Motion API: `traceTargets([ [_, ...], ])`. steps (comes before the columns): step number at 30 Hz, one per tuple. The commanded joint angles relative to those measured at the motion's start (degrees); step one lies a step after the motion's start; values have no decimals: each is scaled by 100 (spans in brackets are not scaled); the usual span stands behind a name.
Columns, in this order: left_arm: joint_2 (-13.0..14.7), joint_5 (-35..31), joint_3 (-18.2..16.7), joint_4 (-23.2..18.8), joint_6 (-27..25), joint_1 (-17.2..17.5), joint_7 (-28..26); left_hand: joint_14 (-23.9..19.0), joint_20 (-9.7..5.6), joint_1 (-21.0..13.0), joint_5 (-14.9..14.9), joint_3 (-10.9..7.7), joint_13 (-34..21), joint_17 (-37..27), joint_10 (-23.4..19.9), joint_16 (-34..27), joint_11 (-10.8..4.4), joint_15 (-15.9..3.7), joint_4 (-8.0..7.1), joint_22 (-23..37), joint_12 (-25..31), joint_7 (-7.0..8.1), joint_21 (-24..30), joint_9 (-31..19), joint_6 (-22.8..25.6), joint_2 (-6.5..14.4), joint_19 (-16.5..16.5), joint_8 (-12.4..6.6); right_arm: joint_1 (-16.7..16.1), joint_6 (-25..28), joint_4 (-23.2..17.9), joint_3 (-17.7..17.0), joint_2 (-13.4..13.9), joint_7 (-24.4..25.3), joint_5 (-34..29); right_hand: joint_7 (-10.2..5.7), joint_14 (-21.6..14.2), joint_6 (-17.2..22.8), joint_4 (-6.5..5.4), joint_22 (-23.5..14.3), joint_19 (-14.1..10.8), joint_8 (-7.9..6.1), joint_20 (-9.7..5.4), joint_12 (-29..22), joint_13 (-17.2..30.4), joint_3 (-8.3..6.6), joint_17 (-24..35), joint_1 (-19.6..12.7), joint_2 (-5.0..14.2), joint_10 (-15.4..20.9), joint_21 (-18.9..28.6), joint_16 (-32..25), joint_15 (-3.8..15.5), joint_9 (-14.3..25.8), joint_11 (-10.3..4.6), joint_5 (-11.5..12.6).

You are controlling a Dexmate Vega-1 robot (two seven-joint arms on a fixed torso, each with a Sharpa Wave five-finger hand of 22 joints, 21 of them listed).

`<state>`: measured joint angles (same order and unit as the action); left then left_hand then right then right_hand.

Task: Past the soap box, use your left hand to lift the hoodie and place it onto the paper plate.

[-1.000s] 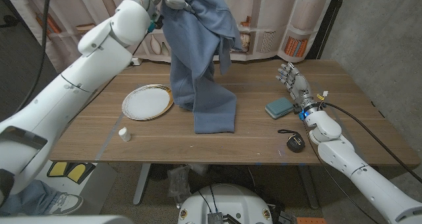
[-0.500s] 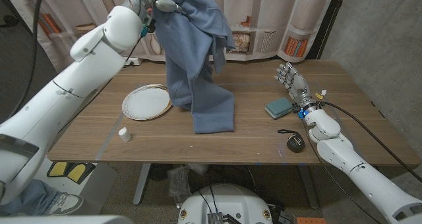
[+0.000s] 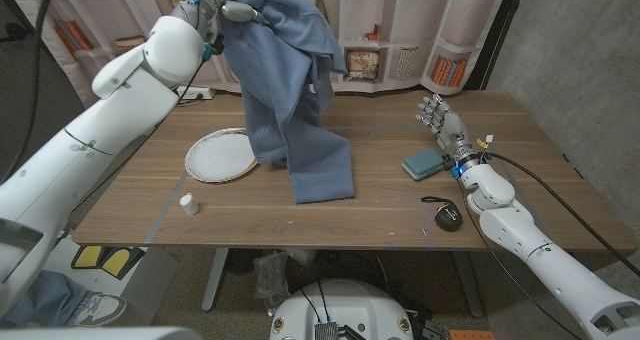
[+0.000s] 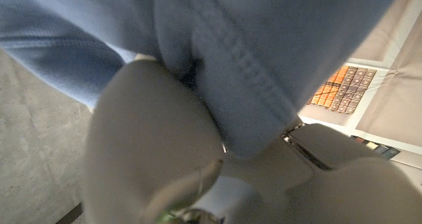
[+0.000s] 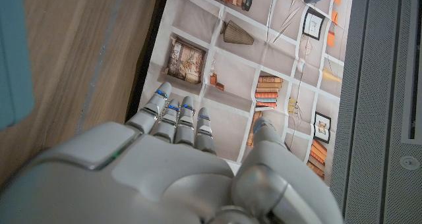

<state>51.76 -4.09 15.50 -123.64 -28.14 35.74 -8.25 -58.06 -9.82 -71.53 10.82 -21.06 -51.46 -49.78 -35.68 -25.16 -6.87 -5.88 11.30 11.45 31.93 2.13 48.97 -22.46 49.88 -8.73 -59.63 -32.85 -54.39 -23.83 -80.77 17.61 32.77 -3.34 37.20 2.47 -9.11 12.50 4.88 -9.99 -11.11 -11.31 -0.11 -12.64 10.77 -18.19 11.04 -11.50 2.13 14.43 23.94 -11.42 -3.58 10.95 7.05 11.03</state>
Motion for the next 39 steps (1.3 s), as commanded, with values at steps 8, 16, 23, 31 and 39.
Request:
traceTargets([
  [8,293,436,-299,56,-29,441,-196,-425,-189,-1031,43,-402,-25,-48,-82,29,-12,-607,-339,-13,-43,-624,92,3,686,1067,74,-30,175,8,180,63,-73,-49,-15,17,-61,76,41,-35,-53,-15,1,-23,21,-17,9,-9,23,36,-24,4,-15,12,8,-16],
  [16,335,563,-377,101,70,584,-318,-426,-191,-1022,46,-421,-40,-69,-94,48,0,-615,-337,-17,-59,-610,131,6,702,1057,93,-36,160,-26,180,51,-50,-46,-35,11,-62,80,41,-35,-59,-16,2,-23,21,-13,10,-7,23,39,-37,4,-14,12,-2,-16],
  [23,406,634,-479,71,100,751,-412,-434,-189,-1013,48,-438,-50,-89,-104,63,-12,-613,-338,-21,-76,-613,165,11,707,1050,111,-37,117,25,102,38,-11,21,-52,10,-61,81,45,-36,-64,-16,1,-20,21,-10,9,-8,22,35,-51,6,-7,12,0,-16],
  [31,461,792,-686,95,129,1033,-516,-442,-189,-1000,50,-459,-61,-112,-115,80,-20,-608,-340,-25,-96,-593,203,23,722,1043,138,-38,130,134,77,76,-13,46,-49,11,-66,88,45,-37,-70,-18,2,-20,21,-6,9,-6,23,37,-67,5,-17,11,-3,-17],
  [39,485,1012,-1002,112,162,1400,-647,-459,-186,-986,51,-478,-72,-134,-127,95,-17,-614,-341,-29,-117,-586,246,27,727,1030,156,-39,146,180,37,107,24,51,-105,7,-63,87,45,-37,-68,-16,3,-21,21,-2,10,-2,23,41,-82,7,-15,11,-8,-18],
])
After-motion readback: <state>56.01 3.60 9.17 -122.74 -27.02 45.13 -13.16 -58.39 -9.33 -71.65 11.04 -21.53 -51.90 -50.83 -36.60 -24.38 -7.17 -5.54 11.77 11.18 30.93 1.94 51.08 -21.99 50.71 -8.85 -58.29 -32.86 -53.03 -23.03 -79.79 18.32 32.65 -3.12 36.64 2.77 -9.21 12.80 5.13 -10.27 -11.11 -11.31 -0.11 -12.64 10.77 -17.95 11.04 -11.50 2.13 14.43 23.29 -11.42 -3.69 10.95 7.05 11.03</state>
